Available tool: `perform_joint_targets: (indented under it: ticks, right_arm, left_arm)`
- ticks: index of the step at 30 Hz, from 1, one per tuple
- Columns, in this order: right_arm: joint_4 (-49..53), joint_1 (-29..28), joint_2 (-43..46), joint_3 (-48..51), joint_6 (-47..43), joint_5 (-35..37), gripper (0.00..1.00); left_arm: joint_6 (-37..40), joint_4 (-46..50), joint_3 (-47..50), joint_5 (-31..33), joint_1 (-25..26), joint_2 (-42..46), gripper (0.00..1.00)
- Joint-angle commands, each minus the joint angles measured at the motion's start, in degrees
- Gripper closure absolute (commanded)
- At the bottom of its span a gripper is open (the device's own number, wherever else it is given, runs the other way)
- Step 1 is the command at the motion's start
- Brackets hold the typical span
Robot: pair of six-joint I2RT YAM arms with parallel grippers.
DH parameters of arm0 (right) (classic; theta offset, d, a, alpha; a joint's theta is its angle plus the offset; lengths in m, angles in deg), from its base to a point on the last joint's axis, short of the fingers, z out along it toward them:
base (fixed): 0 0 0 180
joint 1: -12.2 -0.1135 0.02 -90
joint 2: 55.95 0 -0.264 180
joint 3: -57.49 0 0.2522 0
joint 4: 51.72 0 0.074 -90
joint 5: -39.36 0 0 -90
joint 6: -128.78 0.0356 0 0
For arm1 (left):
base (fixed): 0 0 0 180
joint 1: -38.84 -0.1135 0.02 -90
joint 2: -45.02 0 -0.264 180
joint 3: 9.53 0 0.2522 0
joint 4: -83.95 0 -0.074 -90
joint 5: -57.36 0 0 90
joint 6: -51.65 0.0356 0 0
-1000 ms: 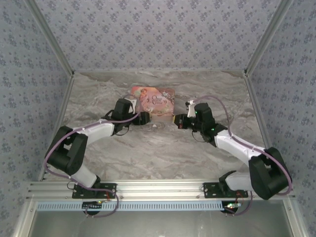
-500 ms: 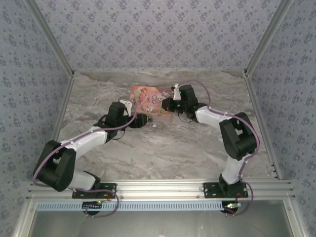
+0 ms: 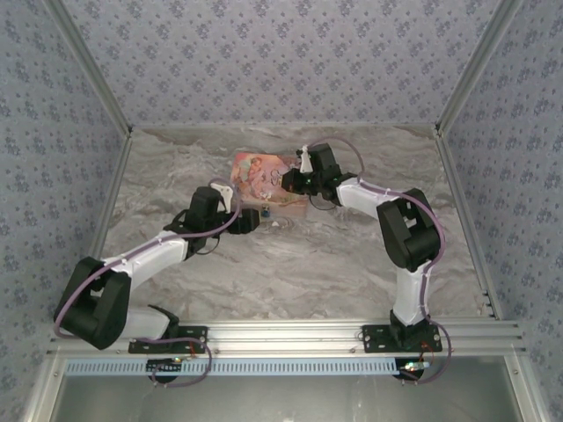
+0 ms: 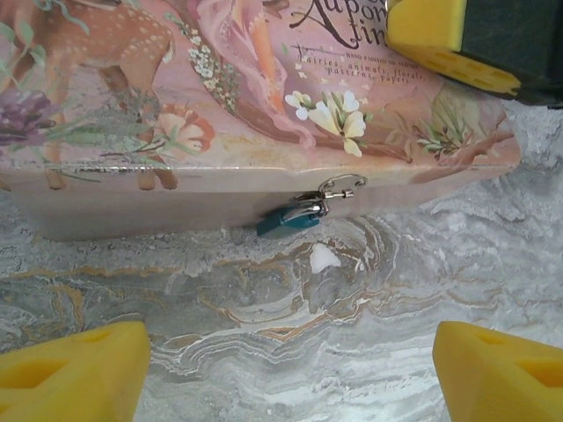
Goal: Unlock the padlock with the key
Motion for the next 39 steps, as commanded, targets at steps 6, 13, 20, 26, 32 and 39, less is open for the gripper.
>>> perform_joint_targets:
  ticks: [6, 13, 20, 26, 32, 39]
  right_arm:
    - [10.1, -3.4, -3.0, 4.4, 3.3, 2.5, 1.00]
    - [8.4, -5.4, -1.5, 8.7, 5.7, 3.1, 1.00]
    - [7.8, -6.1, 0.3, 10.0, 6.6, 4.4, 1.00]
    - [7.9, -6.2, 0.2, 9.8, 6.7, 4.9, 1.00]
    - [7.7, -6.7, -0.1, 9.3, 7.1, 5.2, 1.00]
    - [8.0, -7.1, -0.9, 8.5, 7.2, 5.5, 1.00]
  left_arm:
    - [3.1, -1.7, 1.3, -1.1, -0.1, 2.2, 0.16]
    - [5.0, -5.1, 2.9, -4.0, -0.1, 1.6, 0.16]
    - [7.1, -10.2, 4.4, -2.2, 0.2, -2.4, 0.22]
    - [9.3, -12.4, 5.4, 2.9, 2.0, -4.9, 0.25]
    - [10.0, -14.4, 6.2, 5.8, 3.9, -7.1, 0.28]
    - [9.9, -16.0, 6.2, 6.8, 4.4, -9.4, 0.32]
